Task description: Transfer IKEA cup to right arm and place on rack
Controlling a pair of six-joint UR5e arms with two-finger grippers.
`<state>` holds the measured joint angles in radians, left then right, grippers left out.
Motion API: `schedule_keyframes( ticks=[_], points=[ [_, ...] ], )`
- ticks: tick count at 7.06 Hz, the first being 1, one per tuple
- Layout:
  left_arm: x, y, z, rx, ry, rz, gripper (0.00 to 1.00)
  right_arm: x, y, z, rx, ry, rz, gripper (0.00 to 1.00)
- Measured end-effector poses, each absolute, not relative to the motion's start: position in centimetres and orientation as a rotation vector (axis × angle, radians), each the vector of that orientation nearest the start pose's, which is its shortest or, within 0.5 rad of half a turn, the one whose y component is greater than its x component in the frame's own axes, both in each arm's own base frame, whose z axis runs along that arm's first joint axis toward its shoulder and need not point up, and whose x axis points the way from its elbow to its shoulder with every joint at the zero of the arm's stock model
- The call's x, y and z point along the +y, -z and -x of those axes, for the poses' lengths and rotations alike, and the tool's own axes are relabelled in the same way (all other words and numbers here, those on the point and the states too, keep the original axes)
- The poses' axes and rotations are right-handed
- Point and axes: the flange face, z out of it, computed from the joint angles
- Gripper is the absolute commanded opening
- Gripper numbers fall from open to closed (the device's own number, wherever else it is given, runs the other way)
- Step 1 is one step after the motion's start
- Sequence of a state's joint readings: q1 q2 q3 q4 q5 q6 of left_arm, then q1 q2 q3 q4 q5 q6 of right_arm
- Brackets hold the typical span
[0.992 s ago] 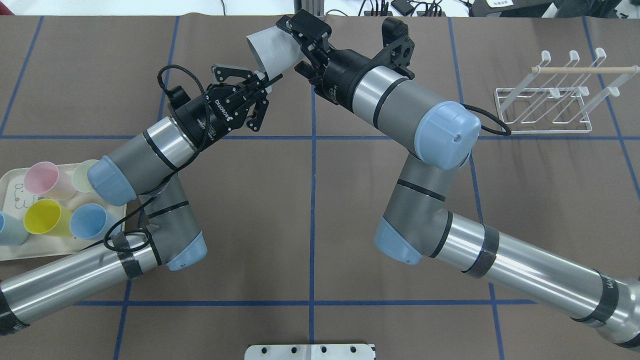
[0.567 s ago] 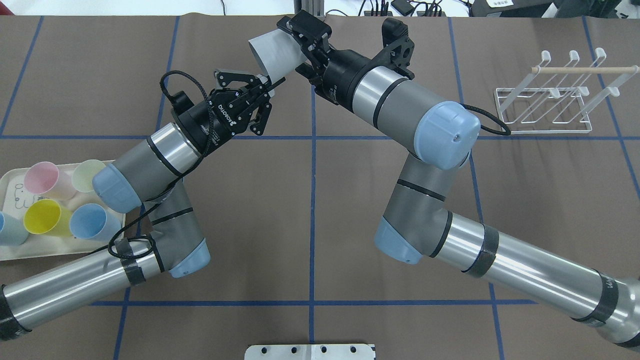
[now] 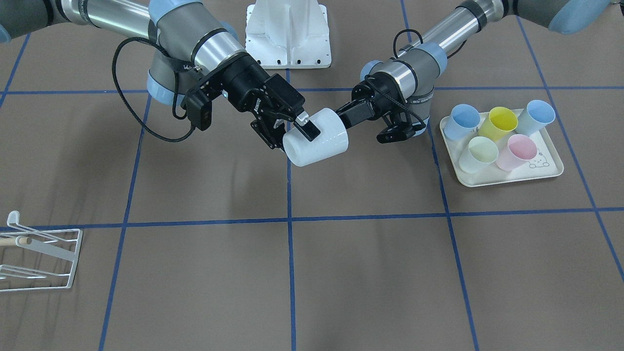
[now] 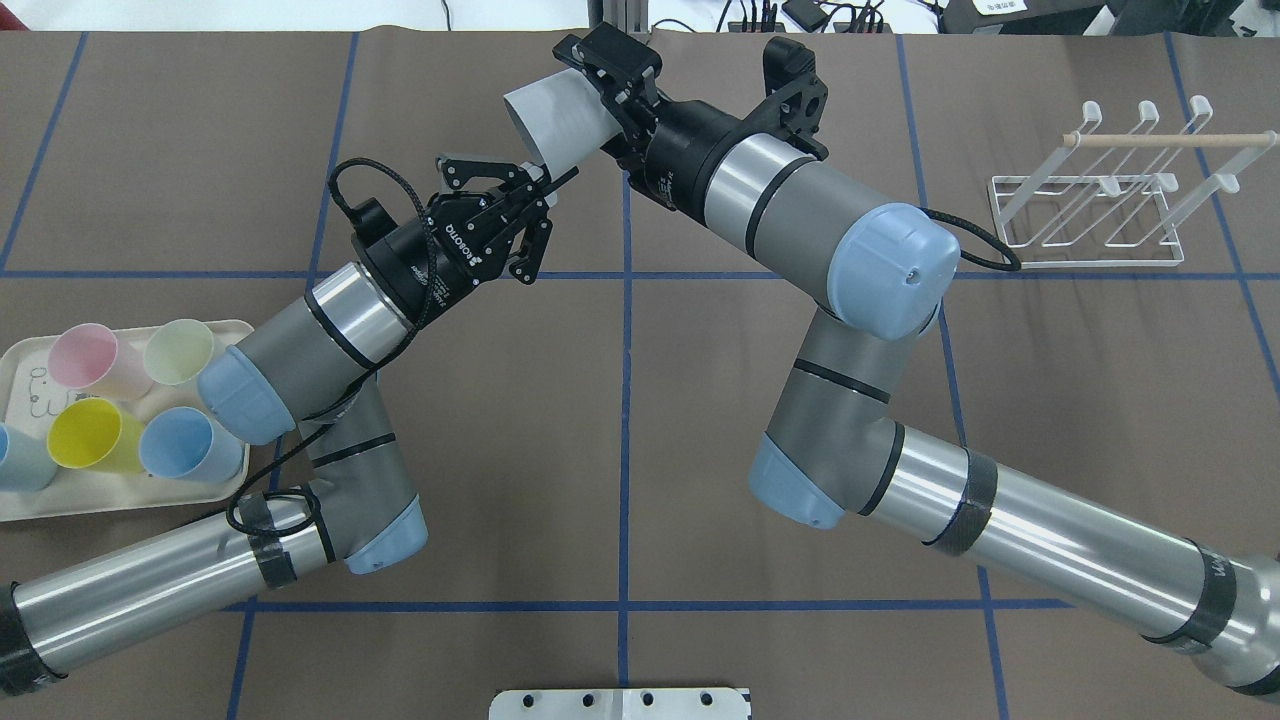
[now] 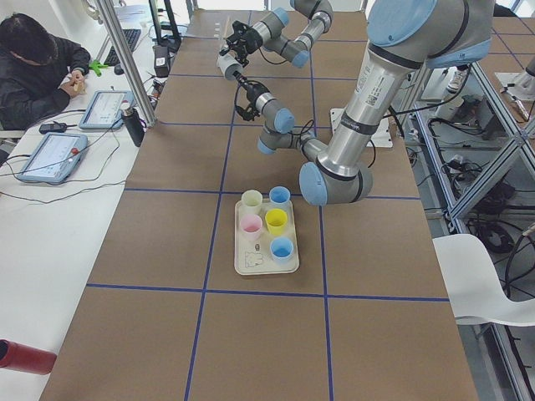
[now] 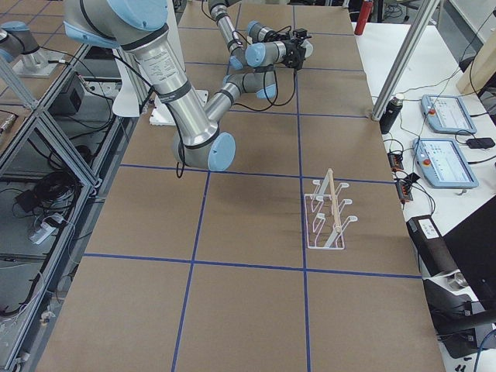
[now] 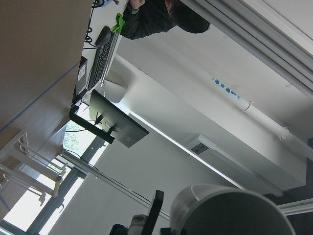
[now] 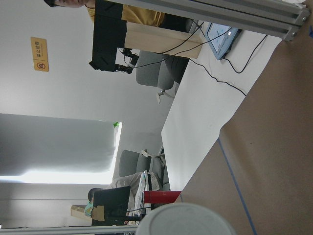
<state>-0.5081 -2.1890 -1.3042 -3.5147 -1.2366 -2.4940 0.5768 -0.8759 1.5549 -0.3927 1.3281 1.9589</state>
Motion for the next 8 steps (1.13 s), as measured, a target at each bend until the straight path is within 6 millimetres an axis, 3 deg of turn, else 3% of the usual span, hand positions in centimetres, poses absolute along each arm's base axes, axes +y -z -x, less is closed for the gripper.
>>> schedule_keyframes(
  ticks=[2, 3, 4, 5, 8],
  points=[
    [-44.31, -23.33, -45.92, 2.500, 1.055, 0.338, 0.00, -48.17, -11.95, 45.21, -1.914, -0.882, -0.359, 0.95],
    [-44.19, -23.14, -45.88, 2.505, 1.053, 0.341, 0.00, -48.17, -11.94, 45.20, -1.914, -0.881, -0.358, 0.78],
    [-44.12, -23.04, -45.90, 2.506, 1.052, 0.343, 0.00, -48.16, -11.94, 45.21, -1.915, -0.881, -0.358, 0.23],
    [-44.09, -23.05, -45.94, 2.505, 1.051, 0.344, 0.99, -48.13, -11.93, 45.22, -1.916, -0.881, -0.356, 0.00],
    [-44.02, -23.45, -45.97, 2.498, 1.049, 0.342, 1.00, -48.30, -12.20, 45.00, -1.915, -0.884, -0.362, 0.00]
  ],
)
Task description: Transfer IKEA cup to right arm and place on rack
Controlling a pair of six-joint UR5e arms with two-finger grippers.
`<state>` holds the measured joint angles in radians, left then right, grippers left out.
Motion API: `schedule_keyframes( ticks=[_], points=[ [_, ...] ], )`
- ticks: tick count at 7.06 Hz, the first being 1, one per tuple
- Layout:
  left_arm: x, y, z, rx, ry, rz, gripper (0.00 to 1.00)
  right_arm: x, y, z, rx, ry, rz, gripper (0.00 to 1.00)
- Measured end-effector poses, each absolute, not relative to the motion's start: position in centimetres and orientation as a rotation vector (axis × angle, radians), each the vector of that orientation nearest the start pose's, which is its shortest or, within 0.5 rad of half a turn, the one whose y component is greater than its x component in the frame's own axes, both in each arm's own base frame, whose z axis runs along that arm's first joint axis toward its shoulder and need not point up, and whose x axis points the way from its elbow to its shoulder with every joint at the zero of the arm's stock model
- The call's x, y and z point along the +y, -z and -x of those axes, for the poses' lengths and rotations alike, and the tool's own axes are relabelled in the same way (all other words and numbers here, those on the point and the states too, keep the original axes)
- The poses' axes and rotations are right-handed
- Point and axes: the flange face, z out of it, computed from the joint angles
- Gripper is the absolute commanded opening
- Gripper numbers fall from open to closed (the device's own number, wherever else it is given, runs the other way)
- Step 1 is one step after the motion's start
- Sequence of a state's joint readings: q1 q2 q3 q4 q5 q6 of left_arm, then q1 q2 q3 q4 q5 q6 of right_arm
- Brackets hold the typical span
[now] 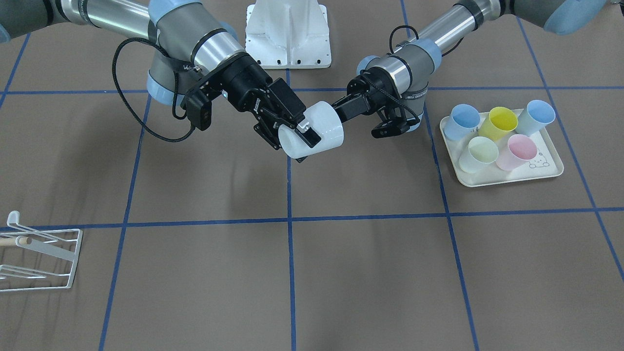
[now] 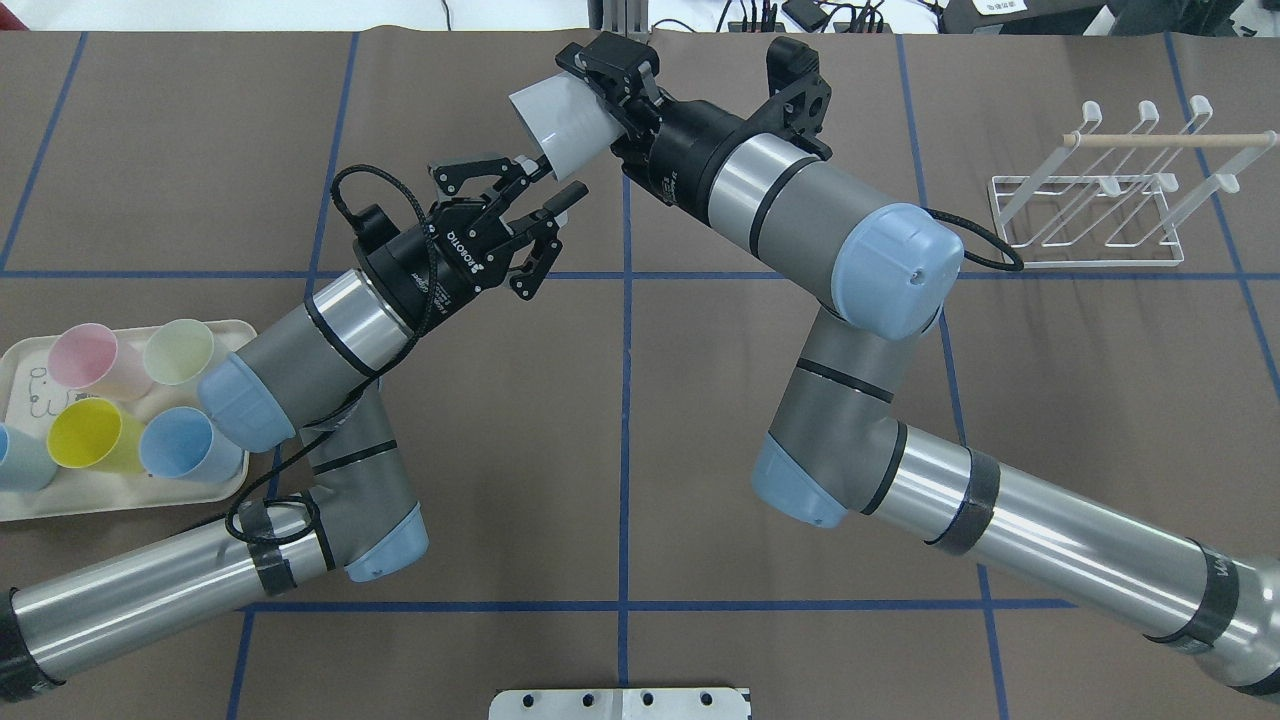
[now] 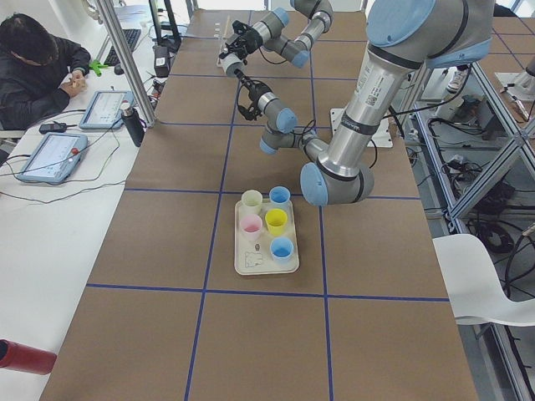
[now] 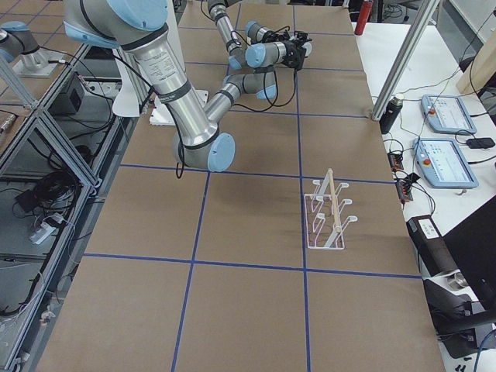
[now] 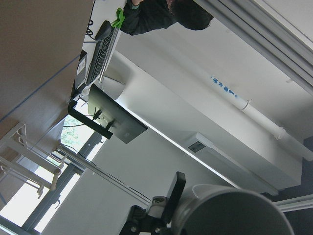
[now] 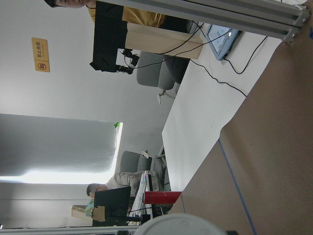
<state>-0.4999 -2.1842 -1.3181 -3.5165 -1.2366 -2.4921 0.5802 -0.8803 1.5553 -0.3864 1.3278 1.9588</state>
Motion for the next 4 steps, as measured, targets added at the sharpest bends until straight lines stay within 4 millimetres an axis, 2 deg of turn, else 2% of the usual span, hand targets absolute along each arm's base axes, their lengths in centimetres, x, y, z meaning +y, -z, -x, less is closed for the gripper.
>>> schedule_keyframes(
  ticks=[2, 4],
  points=[
    [-44.0, -23.5, -45.9, 2.500, 1.048, 0.341, 1.00, -48.8, -12.4, 44.6, -1.910, -0.891, -0.374, 0.00],
    [-44.1, -23.5, -45.6, 2.502, 1.035, 0.321, 1.00, -50.8, -13.5, 42.2, -1.891, -0.926, -0.417, 0.00]
  ],
)
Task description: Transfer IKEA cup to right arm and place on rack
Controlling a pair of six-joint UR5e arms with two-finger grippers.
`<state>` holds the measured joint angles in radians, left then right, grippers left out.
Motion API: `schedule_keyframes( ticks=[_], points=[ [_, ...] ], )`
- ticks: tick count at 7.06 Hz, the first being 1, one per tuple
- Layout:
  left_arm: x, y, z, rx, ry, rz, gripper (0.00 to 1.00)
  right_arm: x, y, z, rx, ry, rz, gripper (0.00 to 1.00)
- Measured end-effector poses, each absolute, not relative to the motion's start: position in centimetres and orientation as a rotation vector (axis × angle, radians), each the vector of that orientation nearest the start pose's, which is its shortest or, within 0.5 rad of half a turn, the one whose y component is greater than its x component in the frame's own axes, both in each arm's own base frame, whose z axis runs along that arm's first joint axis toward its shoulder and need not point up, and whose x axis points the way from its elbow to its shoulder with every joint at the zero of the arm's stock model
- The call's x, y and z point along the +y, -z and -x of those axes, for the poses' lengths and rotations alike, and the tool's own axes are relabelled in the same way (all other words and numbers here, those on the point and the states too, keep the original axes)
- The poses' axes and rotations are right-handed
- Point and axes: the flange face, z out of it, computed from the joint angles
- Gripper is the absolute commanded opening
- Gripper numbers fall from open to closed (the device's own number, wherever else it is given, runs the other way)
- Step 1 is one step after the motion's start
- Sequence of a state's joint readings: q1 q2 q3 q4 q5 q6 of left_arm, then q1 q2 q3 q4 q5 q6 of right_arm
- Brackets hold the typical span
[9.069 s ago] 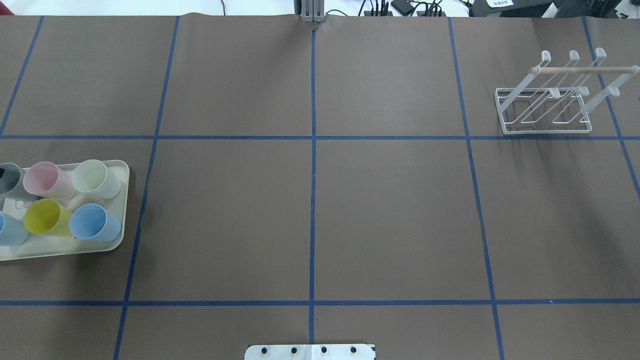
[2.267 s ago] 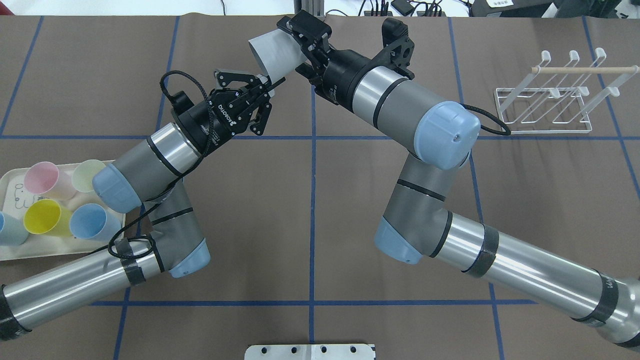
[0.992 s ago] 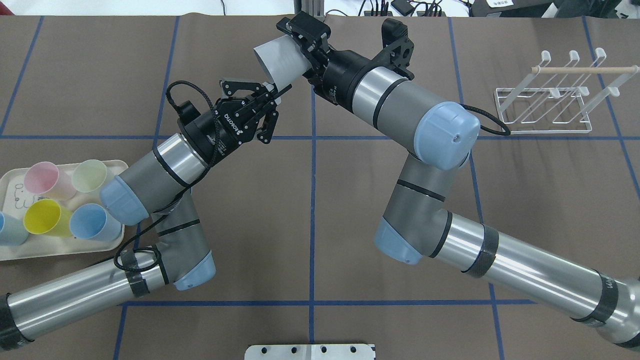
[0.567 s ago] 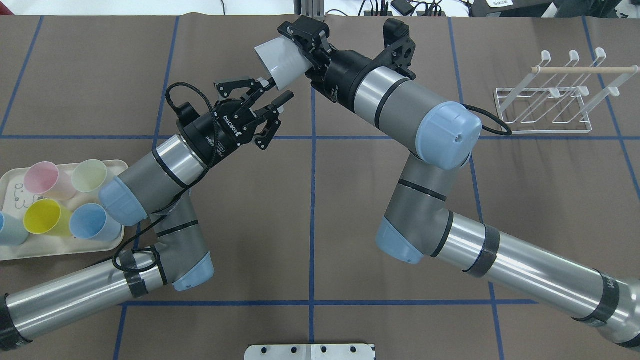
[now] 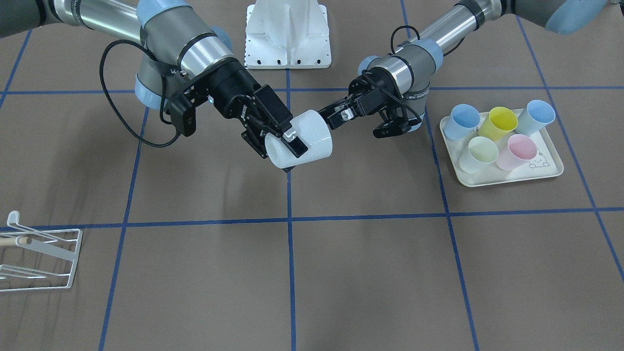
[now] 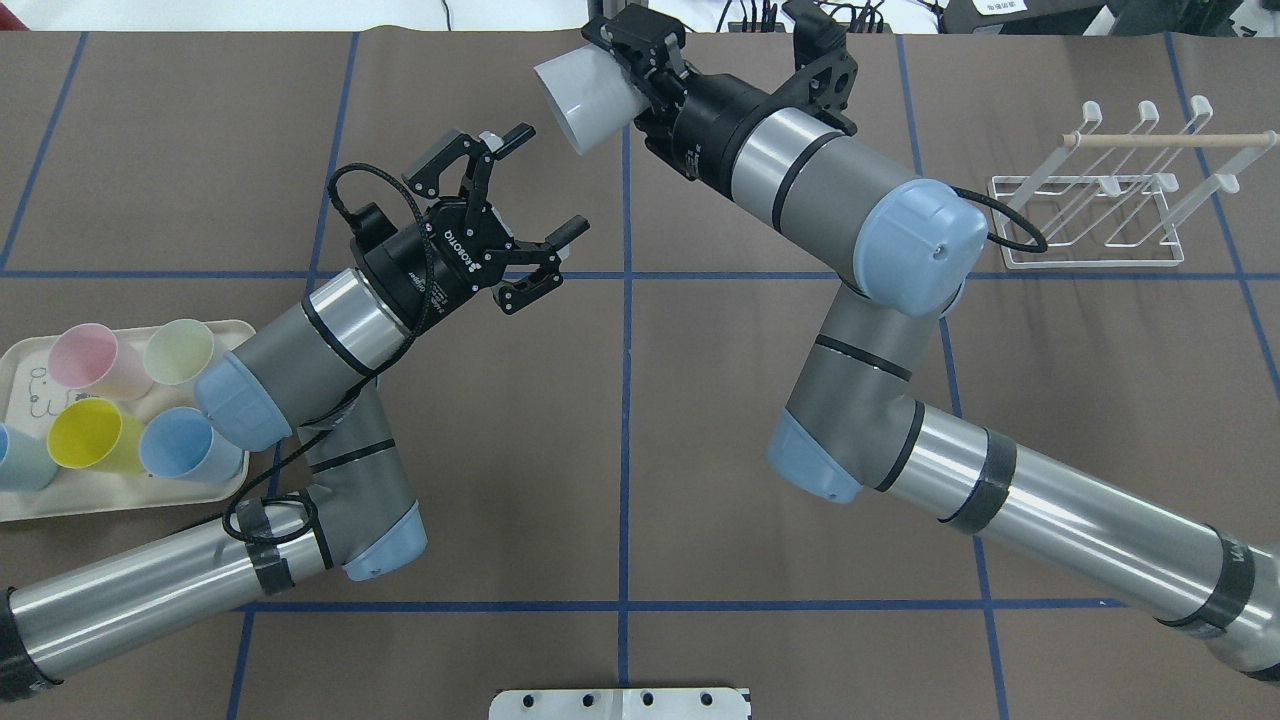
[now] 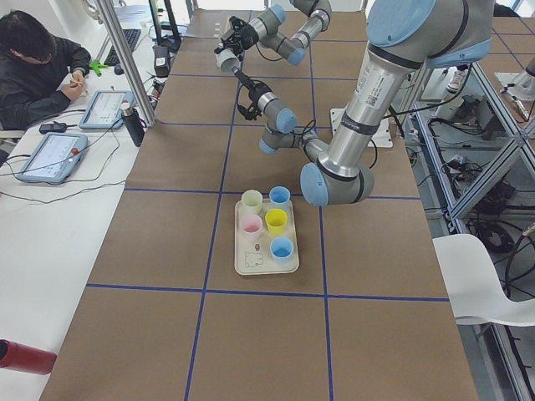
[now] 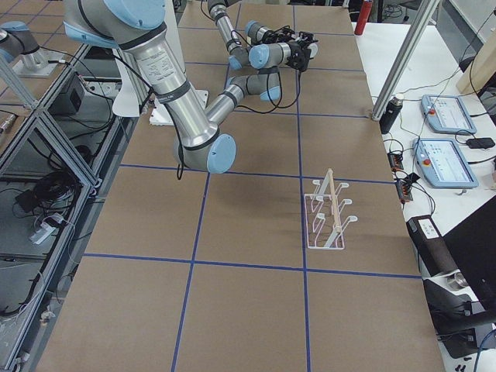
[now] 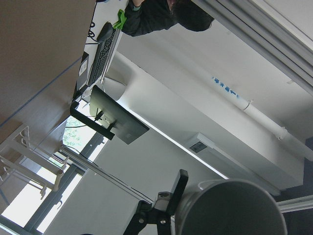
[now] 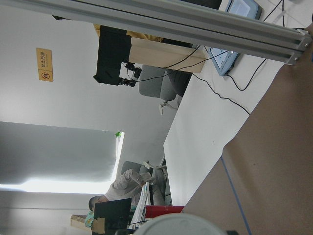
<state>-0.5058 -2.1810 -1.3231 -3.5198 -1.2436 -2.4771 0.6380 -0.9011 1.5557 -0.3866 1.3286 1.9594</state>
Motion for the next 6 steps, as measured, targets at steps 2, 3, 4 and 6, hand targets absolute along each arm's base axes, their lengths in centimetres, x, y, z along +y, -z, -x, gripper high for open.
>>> schedule_keyframes(
  ticks=[2, 3, 4, 6],
  points=[
    [-44.7, -23.2, -44.6, 2.496, 0.985, 0.190, 1.00, -54.2, -18.2, 37.1, -1.808, -0.981, -0.500, 0.00],
    [-45.6, -23.2, -43.7, 2.462, 0.942, 0.112, 1.00, -55.8, -21.5, 33.5, -1.730, -0.967, -0.570, 0.00],
    [-46.5, -23.3, -42.5, 2.411, 0.898, 0.043, 1.00, -56.9, -24.8, 29.7, -1.633, -0.926, -0.646, 0.00],
    [-46.8, -22.8, -39.3, 2.270, 0.794, -0.128, 1.00, -58.4, -31.8, 22.9, -1.382, -0.809, -0.755, 0.00]
  ],
)
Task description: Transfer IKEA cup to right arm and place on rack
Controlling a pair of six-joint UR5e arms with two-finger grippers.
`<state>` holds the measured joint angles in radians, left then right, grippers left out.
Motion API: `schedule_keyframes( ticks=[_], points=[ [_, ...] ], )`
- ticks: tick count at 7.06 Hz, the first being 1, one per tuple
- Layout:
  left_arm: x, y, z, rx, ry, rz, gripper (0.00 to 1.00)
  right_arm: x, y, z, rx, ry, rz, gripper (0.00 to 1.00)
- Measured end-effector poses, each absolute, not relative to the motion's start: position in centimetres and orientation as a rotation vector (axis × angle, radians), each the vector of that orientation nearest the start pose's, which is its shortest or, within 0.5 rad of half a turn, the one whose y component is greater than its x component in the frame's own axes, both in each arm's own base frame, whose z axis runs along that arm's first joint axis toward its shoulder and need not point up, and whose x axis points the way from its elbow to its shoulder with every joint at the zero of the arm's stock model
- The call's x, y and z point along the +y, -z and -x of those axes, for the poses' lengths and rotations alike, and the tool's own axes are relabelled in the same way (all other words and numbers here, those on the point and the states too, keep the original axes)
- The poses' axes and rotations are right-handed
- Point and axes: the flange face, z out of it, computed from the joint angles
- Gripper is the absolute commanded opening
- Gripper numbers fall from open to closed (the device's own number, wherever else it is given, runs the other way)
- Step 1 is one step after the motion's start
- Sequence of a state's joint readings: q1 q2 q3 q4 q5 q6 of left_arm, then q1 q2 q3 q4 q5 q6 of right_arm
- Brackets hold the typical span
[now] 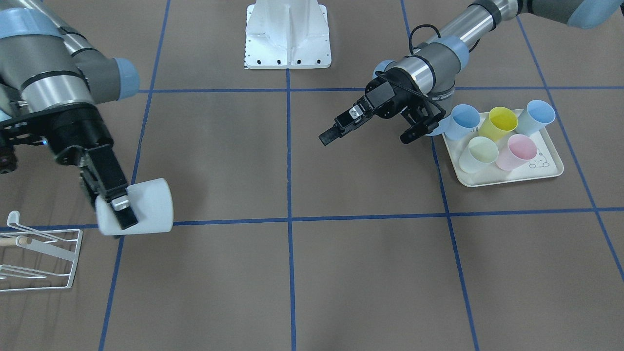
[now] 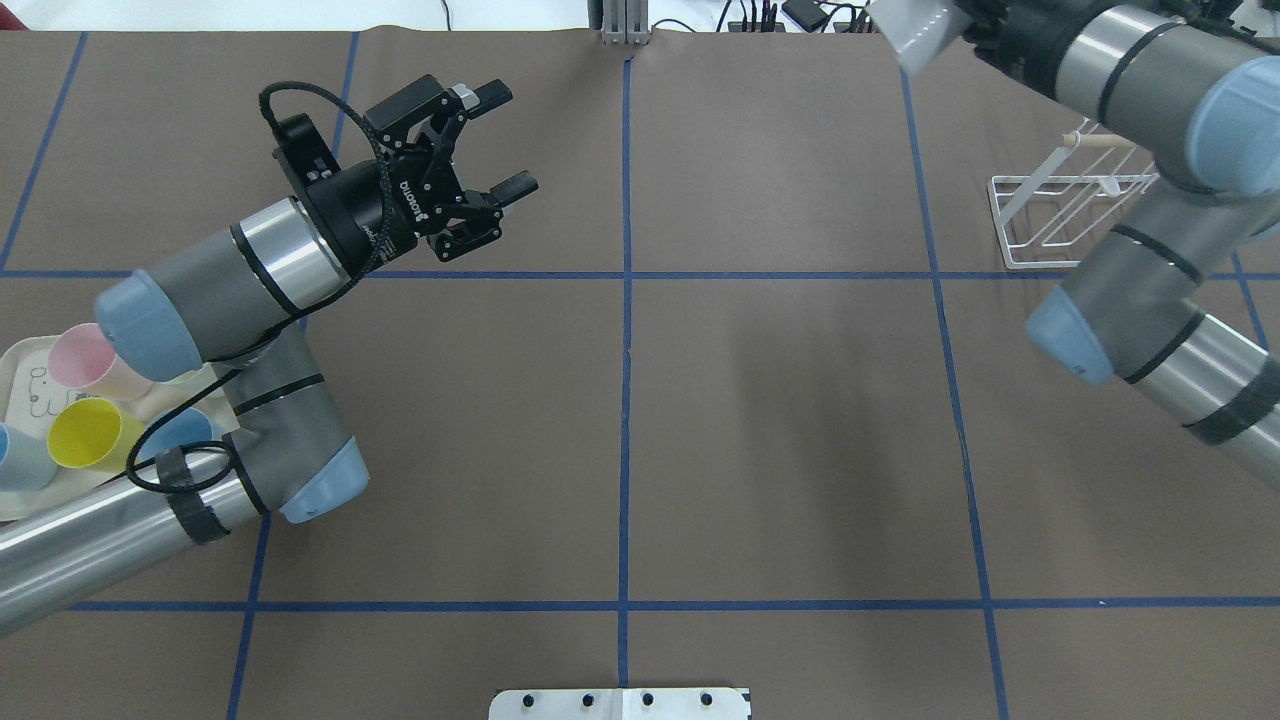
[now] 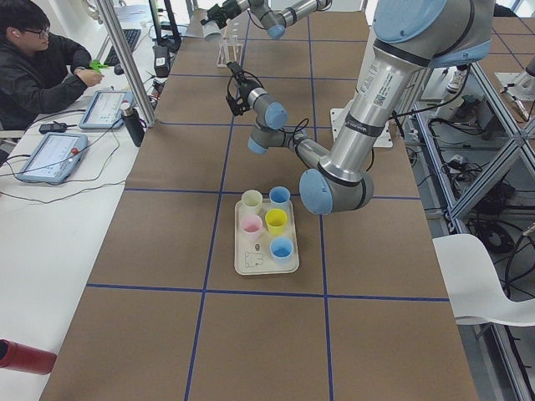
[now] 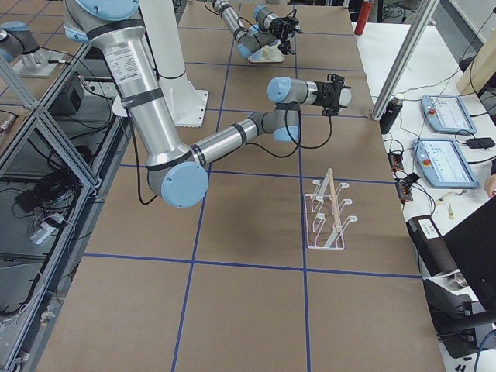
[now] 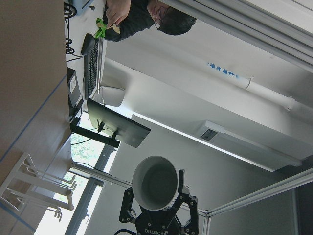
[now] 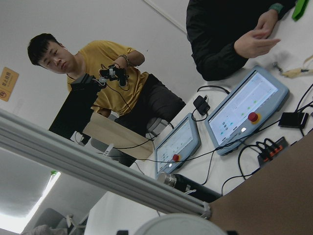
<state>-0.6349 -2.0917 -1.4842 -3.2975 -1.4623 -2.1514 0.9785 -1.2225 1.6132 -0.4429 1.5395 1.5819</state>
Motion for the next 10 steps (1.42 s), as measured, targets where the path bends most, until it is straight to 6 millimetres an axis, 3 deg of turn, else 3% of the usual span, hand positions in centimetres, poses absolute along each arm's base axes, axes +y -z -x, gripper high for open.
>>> schedule_keyframes(
  ticks=[3, 5, 8, 10],
  points=[
    [-44.5, -21.6, -35.3, 2.028, 0.695, -0.350, 1.00, -56.9, -41.6, 12.8, -0.919, -0.556, -0.884, 0.00],
    [-43.6, -21.2, -34.1, 1.903, 0.668, -0.422, 1.00, -54.4, -47.1, 8.5, -0.734, -0.440, -0.911, 0.00],
    [-43.4, -22.2, -34.0, 1.846, 0.662, -0.437, 1.00, -50.8, -52.8, 6.5, -0.671, -0.336, -0.969, 0.00],
    [-43.4, -22.8, -34.2, 1.834, 0.662, -0.433, 1.00, -50.3, -55.2, 6.2, -0.659, -0.321, -0.977, 0.00]
  ],
)
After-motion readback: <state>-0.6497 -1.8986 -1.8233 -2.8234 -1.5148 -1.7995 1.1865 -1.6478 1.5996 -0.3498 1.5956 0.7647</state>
